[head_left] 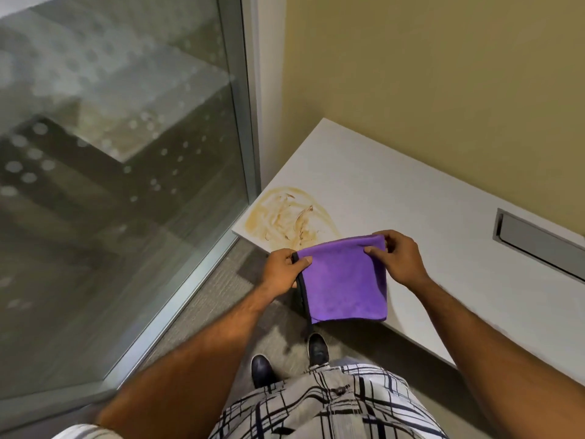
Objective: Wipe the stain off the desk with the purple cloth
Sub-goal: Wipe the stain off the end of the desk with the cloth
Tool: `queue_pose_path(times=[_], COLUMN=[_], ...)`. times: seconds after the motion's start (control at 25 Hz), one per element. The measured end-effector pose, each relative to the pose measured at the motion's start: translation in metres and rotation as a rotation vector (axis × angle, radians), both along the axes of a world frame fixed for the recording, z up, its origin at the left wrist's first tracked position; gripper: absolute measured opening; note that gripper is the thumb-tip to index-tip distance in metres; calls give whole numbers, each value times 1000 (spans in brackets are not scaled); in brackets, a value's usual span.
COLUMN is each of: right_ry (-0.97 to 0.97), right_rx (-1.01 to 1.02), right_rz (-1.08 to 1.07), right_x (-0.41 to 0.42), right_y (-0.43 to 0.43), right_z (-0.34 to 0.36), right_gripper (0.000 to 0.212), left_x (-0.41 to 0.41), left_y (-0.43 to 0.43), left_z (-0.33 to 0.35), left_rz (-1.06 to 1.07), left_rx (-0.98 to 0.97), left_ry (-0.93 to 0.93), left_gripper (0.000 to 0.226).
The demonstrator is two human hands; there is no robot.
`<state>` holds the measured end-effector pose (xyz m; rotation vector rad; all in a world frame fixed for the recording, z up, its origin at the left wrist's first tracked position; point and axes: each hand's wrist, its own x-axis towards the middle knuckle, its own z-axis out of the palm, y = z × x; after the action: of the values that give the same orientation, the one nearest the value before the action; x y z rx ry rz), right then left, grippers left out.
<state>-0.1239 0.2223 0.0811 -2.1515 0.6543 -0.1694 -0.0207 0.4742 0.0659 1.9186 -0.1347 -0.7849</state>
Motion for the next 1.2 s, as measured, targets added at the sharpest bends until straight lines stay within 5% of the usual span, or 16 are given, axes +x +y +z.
queue_pose_path(times=[0.16, 0.36, 0.64, 1.0, 1.2], right_ry=[85, 96, 159, 210, 106], right_rx=[-12, -52, -77, -89, -372], right_rz=[13, 63, 129, 131, 149], right_x=[-1, 25, 68, 120, 122], right_y=[-2, -16, -38, -54, -37], right_z=[-32, -56, -97, -119, -127], right_gripper=[24, 22, 22, 18, 57], left_x=[-6, 0, 20, 28, 31], left_y=[-5, -19, -28, -19, -7], left_z=[-27, -41, -42, -40, -57], left_rz=[-60, 5, -175, -239, -250], left_rx=[69, 127, 277, 489, 626], left_ry=[102, -5, -60, -284, -362], left_gripper=[26, 38, 67, 67, 73])
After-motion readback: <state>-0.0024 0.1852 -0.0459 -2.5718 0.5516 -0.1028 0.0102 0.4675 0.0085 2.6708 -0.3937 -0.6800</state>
